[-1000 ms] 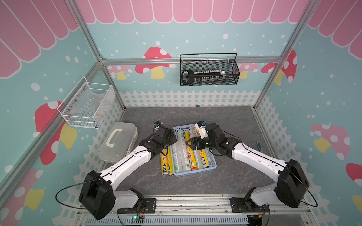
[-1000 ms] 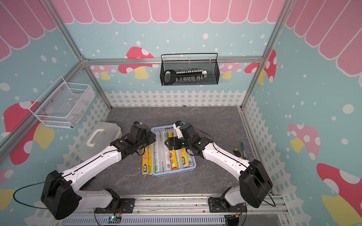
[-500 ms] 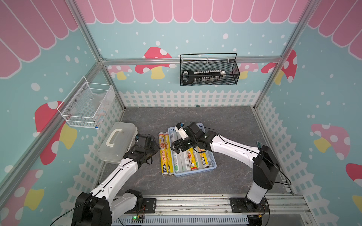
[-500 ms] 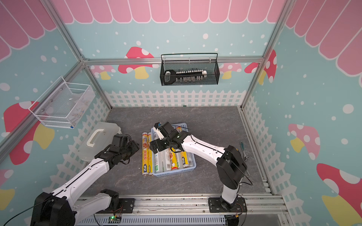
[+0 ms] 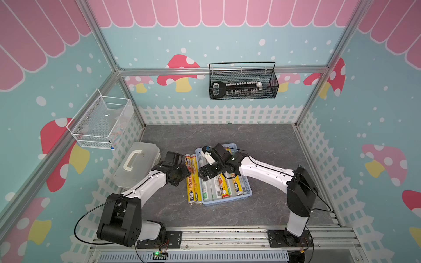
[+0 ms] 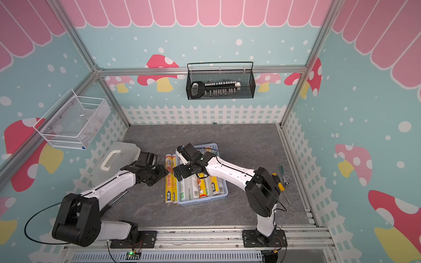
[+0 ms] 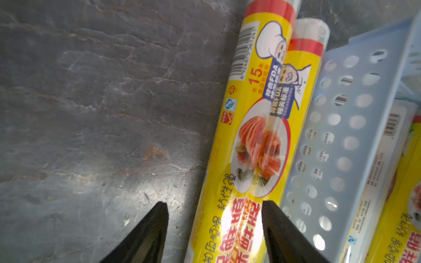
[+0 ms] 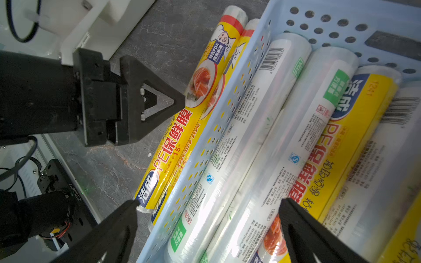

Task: Put the plastic wrap into the basket
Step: Pick up the plastic wrap from the center of the board.

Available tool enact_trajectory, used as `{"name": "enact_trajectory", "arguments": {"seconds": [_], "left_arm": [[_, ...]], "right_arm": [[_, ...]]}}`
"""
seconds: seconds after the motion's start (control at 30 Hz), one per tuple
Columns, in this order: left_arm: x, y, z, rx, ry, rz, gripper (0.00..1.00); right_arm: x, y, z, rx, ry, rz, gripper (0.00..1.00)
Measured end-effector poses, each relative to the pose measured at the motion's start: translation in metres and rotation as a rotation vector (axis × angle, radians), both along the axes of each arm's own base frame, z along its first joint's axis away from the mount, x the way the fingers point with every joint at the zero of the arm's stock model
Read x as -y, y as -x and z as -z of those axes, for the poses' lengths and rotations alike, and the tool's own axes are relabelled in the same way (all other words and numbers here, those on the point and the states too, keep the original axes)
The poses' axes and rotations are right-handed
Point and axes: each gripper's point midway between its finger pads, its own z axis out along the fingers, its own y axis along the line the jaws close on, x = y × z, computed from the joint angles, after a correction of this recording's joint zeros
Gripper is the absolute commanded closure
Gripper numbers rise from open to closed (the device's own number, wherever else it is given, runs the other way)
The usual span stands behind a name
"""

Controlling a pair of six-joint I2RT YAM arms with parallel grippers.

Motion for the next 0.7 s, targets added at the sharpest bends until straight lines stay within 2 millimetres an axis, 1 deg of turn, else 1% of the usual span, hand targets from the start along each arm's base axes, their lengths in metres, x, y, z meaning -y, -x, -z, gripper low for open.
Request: {"name": "enact_trajectory", "arguments": {"seconds": [0.23,0.47,0.57,0.7], "left_arm": [[0.001,-0.004,0.012,-0.059,-0.030,0.045,0.33],[0.007,-0.007,0.021,-0.106,-0.056,0.103,0.31],[0.008,-0.008,0.024,-0.129,-0.109,0.122,0.31],[0.002,-0.006,0.026,-0.157,-0.219,0.139,0.31]], "right_arm": [[-0.003,-0.003,-0.005,0.005,-0.003,0.002,0.01],[-0.002,-0.003,0.003,-0.011,0.018,0.002,0.01],[-0.002,-0.002,0.007,-0.019,0.028,0.001,0.01],[0.001,0.000,0.011,-0.027,0.045,0.001,0.01]]}}
